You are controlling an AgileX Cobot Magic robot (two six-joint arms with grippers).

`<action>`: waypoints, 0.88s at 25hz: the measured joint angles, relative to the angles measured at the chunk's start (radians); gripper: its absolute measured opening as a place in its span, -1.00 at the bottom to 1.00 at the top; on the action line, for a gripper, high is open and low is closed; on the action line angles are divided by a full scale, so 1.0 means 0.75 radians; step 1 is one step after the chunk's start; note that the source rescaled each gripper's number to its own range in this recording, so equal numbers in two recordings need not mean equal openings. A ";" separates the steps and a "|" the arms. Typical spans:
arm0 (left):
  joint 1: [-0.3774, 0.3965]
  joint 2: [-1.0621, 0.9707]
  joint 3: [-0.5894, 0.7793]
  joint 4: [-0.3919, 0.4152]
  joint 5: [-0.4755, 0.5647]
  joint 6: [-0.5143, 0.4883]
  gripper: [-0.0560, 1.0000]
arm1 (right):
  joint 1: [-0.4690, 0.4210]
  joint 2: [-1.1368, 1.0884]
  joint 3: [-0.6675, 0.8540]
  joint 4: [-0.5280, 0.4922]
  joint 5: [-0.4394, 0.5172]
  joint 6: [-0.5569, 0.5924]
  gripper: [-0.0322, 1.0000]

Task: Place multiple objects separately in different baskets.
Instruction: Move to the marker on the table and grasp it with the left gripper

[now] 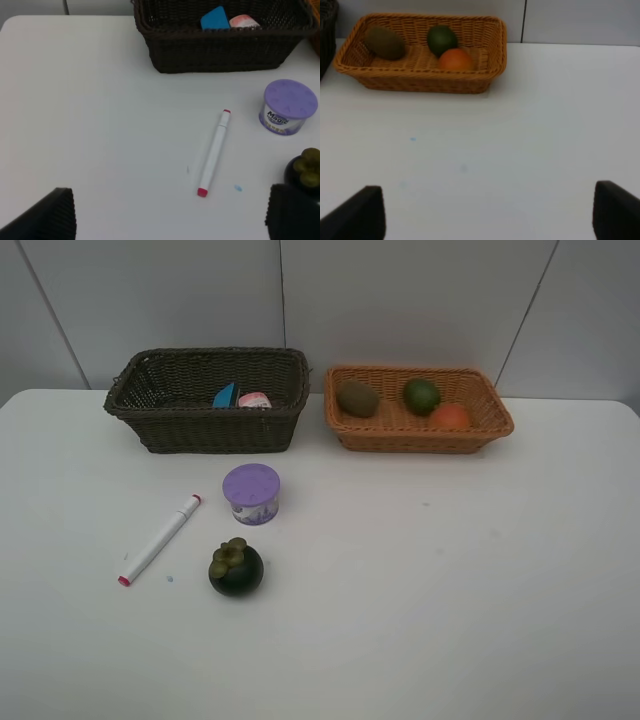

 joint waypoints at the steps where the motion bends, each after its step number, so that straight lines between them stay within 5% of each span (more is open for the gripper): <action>1: 0.000 0.037 -0.016 0.000 -0.002 0.000 1.00 | 0.000 0.000 0.000 0.000 0.000 0.000 1.00; 8: 0.000 0.426 -0.209 -0.039 -0.034 0.072 1.00 | 0.000 0.000 0.000 0.000 0.000 0.000 1.00; 22: 0.000 1.145 -0.350 -0.169 -0.093 0.479 1.00 | 0.000 0.000 0.000 0.000 0.000 0.000 1.00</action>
